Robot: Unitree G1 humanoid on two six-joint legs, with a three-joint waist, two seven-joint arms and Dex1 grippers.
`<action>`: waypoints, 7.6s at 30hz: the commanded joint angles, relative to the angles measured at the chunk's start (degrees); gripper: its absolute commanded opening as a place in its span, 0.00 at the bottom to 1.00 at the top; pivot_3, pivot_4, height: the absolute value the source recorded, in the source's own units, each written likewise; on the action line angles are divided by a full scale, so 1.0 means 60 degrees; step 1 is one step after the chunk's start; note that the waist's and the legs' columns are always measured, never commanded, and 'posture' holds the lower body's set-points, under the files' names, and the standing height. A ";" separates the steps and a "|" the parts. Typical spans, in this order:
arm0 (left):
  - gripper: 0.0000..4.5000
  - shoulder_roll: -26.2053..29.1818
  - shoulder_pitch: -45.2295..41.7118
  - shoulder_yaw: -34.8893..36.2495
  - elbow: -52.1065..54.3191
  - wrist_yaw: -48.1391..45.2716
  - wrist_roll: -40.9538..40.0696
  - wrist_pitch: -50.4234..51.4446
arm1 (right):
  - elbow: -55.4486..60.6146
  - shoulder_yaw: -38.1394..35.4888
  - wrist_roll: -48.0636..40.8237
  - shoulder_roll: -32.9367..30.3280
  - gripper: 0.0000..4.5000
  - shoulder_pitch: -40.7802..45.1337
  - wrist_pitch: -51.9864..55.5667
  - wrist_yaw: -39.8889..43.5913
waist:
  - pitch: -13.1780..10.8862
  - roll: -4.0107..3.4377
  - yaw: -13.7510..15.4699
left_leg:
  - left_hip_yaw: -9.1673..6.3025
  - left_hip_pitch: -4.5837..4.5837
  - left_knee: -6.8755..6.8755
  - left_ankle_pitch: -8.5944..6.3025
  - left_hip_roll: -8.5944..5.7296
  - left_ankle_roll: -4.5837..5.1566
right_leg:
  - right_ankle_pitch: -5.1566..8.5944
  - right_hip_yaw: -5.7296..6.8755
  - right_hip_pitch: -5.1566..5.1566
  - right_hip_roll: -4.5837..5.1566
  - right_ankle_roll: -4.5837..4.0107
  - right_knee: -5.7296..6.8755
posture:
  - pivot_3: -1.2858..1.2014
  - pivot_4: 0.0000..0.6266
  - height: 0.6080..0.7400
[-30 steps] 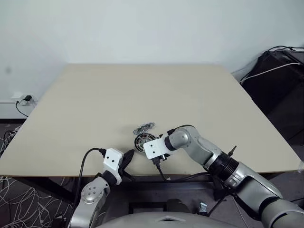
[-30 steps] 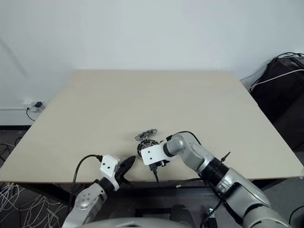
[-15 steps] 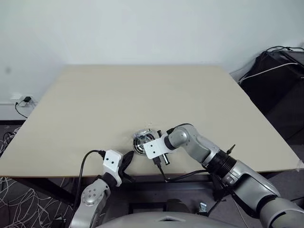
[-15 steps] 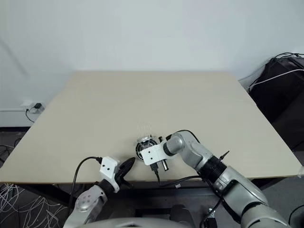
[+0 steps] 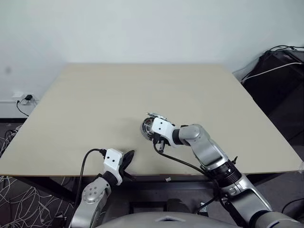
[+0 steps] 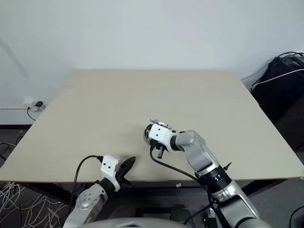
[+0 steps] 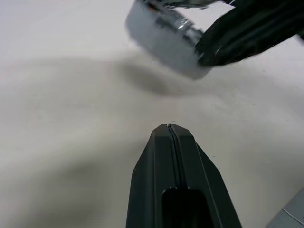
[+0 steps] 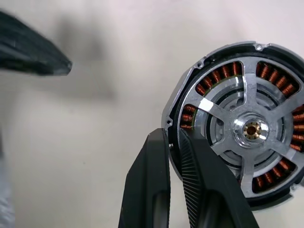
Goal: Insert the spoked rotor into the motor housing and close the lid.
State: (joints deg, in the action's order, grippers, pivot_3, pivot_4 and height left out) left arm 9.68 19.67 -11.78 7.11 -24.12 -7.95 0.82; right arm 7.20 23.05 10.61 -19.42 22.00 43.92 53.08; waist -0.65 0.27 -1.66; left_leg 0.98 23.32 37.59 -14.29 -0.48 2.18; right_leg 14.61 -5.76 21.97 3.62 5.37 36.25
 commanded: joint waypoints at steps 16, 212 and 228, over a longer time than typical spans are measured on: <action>0.00 -0.0098 -0.0036 0.0129 -0.0186 -0.0212 -0.0166 -0.0263 | 0.1768 -0.0600 -0.2638 0.0293 0.02 -0.0388 0.4723 -0.1942 | 0.0002 -0.0007 -0.0014 | -0.0001 0.0076 0.0000 0.0001 -0.0009 -0.0002 | 0.0001 0.0008 0.0081 0.0019 -0.0007 0.0005 | 0.52 0.00 1.00; 0.00 -0.0063 0.0043 0.0175 -0.0205 -0.0710 -0.0491 0.0187 | 0.1075 -0.0385 -0.2252 -0.3056 0.00 -0.2954 -0.2315 -0.1459 | -0.0016 -0.0011 0.0120 | -0.0054 0.0045 0.0045 0.0014 -0.0004 0.0031 | -0.0006 0.0056 -0.0020 -0.0009 0.0010 -0.0039 | 0.52 0.00 1.00; 0.00 -0.0109 0.0032 0.0148 -0.0034 -0.0634 -0.0490 0.0335 | 0.1167 -0.0155 -0.3040 -0.1863 0.00 -0.2958 -0.1481 -0.0964 | -0.0015 -0.0011 0.0147 | -0.0054 0.0044 0.0049 0.0006 -0.0005 0.0017 | -0.0008 0.0056 -0.0021 -0.0010 0.0013 -0.0037 | 0.52 0.00 1.00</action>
State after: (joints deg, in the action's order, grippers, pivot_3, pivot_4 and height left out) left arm 9.16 20.37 -10.80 4.42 -27.88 -10.19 3.21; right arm 12.42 22.13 -6.49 -30.93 3.54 34.66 46.67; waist -0.74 0.21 -0.78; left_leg 0.66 23.58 37.89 -14.26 -0.51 2.29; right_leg 14.56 -5.43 21.84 3.56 5.46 36.02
